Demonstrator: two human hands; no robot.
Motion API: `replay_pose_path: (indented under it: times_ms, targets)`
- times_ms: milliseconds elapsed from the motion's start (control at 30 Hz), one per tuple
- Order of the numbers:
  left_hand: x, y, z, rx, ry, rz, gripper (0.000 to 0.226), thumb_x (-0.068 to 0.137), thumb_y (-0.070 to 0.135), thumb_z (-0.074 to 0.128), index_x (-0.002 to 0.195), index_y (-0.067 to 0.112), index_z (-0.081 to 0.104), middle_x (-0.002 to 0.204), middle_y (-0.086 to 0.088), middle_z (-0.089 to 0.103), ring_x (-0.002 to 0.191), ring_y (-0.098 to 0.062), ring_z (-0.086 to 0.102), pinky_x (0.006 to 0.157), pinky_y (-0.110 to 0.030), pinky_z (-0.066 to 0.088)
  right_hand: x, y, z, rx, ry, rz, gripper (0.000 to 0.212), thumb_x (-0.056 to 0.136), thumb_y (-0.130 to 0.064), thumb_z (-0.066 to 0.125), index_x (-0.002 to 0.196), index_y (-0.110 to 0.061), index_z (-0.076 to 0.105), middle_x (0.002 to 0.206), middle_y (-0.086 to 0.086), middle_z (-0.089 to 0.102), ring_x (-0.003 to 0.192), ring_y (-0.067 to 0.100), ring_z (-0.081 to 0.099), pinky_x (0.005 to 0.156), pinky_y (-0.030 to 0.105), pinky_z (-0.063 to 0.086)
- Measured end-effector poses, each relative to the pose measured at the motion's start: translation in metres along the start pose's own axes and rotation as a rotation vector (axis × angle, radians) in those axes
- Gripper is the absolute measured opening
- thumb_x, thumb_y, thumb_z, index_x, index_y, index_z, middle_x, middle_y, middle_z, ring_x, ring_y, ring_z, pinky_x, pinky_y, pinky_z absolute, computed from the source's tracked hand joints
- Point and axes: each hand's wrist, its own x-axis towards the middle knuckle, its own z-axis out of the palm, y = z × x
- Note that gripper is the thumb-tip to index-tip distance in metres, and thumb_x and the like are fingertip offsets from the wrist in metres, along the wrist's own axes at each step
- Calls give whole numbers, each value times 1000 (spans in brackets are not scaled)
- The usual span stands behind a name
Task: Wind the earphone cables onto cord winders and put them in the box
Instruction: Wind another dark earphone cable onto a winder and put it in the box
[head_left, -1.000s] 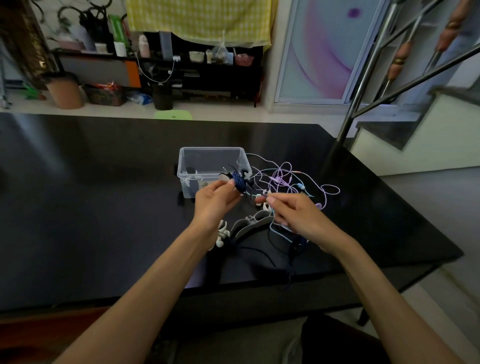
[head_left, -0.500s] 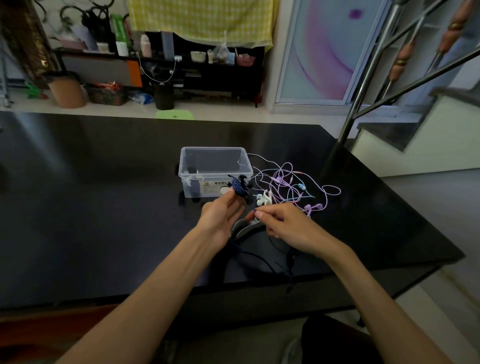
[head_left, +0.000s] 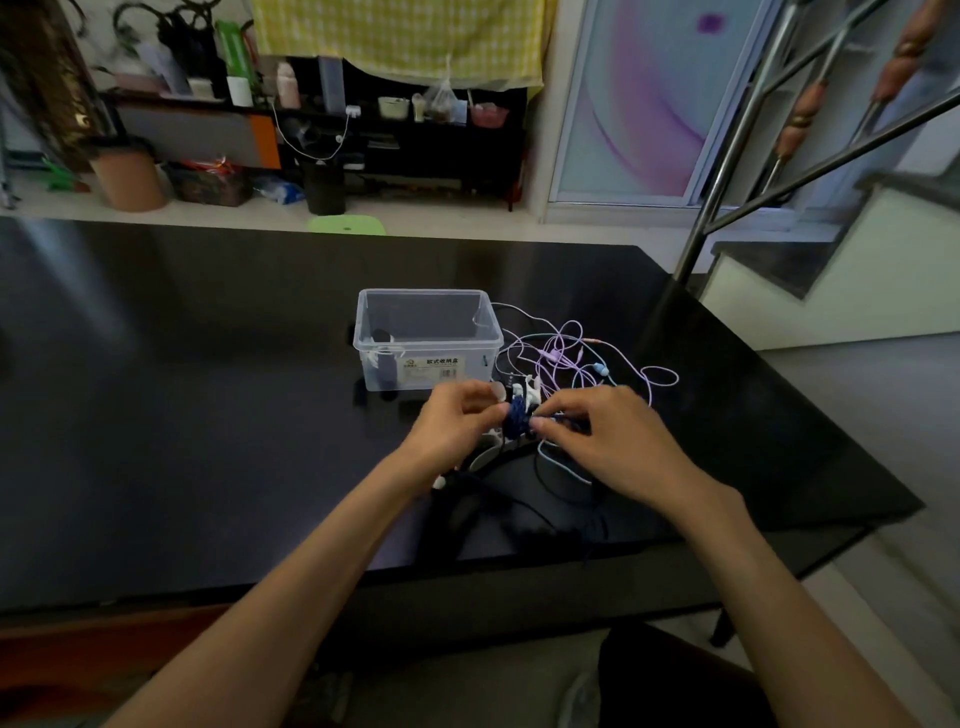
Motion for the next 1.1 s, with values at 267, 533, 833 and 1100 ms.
replay_pose_path:
  times_ms: [267,533,833,1100]
  targets:
    - [-12,17,-7,200,-305,26,26,90,2,57,115,-2,62,108,-14,67,95,-13,60,75,-9,47,1,11,-12,17,-100,-3,36,77,-47,68,112,-40,63,69,-20,50,65,-5,51,65,17,40]
    - [-17,23,-21,131,-608,-130,28,94,16,55,121,12,64,104,-1,70,93,-8,62,81,-19,50,-1,14,-29,423,-361,73,23,71,-49,62,67,-28,71,60,0,61,52,4,49,52,16,38]
    - [-22,27,-15,-82,-815,-124,33,96,4,46,128,4,54,110,-6,66,95,-6,65,83,-20,52,-6,31,-15,907,-650,276,53,68,-70,60,46,-22,55,45,-4,41,37,4,29,48,20,20]
    - [-16,27,-15,-539,-581,-87,38,88,19,50,125,12,58,120,-7,62,112,-17,57,97,-29,49,7,5,-9,1350,-348,314,55,82,-60,36,48,-19,46,48,-5,22,50,11,13,51,25,13]
